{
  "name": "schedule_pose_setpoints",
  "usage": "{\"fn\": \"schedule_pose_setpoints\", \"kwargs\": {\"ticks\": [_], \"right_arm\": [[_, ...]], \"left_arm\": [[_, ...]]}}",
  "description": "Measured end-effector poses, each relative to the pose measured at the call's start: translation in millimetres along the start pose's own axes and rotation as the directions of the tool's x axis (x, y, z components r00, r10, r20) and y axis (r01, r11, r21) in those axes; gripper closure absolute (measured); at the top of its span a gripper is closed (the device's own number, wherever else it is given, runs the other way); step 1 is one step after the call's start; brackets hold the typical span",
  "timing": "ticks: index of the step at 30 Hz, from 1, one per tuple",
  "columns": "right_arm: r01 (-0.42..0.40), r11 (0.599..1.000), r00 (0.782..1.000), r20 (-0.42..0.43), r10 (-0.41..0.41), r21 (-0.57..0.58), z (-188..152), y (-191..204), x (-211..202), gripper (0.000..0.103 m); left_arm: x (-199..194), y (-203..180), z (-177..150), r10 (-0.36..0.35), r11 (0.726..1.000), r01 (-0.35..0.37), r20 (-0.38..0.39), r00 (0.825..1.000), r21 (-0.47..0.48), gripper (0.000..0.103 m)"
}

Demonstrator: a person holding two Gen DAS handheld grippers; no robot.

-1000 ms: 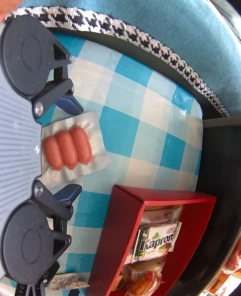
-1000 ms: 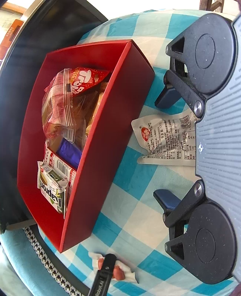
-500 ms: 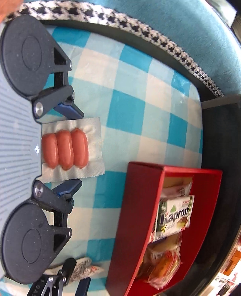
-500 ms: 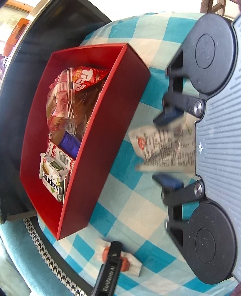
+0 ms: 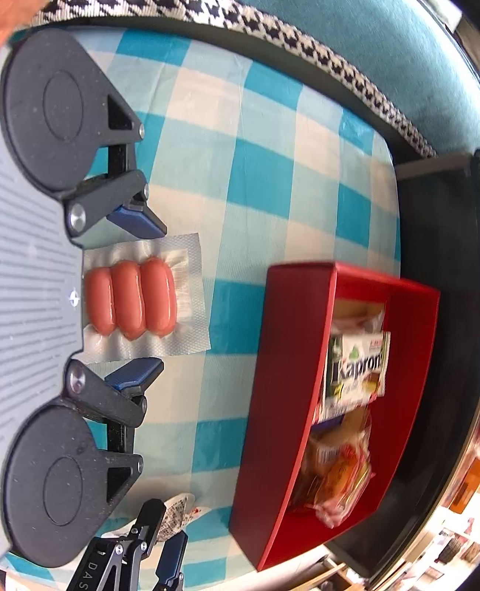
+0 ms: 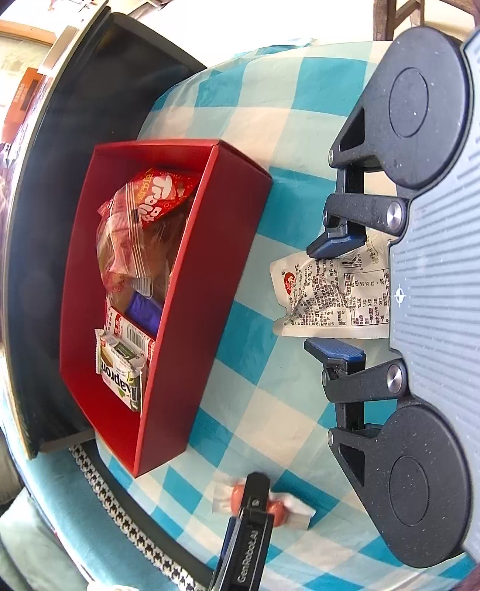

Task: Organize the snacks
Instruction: 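Grasp the sausage pack with the left tool while the right grasps the white sachet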

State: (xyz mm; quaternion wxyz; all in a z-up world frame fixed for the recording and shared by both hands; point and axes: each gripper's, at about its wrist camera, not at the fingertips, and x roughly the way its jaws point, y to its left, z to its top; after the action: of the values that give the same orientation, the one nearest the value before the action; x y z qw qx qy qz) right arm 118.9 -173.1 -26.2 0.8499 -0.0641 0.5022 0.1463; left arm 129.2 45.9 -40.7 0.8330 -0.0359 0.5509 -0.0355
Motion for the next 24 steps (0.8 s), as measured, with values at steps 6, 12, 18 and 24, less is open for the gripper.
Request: {"fn": "schedule_pose_setpoints", "kwargs": {"ticks": [6, 12, 18, 24], "right_arm": [[-0.007, 1.0, 1.0, 0.013, 0.007, 0.005, -4.0, 1.1, -6.7, 0.048], [-0.006, 1.0, 0.999, 0.036, 0.006, 0.002, -3.5, 4.2, -16.1, 0.048], [-0.014, 1.0, 1.0, -0.006, 0.014, -0.011, -15.1, 9.1, -12.7, 0.048], [0.002, 1.0, 0.999, -0.047, -0.003, -0.024, -21.7, 9.5, 1.2, 0.045]], "left_arm": [[-1.3, -15.1, -2.5, -0.034, 0.998, 0.034, -0.004, 0.999, 0.045, 0.004], [-6.3, -28.9, -4.3, -0.053, 0.995, 0.052, 0.002, 0.999, 0.083, 0.004], [3.0, -39.0, -16.1, -0.038, 0.991, 0.043, -0.038, 0.999, 0.128, 0.004], [8.4, -49.5, -23.2, -0.023, 0.983, 0.032, -0.05, 0.999, 0.178, 0.004]]}}
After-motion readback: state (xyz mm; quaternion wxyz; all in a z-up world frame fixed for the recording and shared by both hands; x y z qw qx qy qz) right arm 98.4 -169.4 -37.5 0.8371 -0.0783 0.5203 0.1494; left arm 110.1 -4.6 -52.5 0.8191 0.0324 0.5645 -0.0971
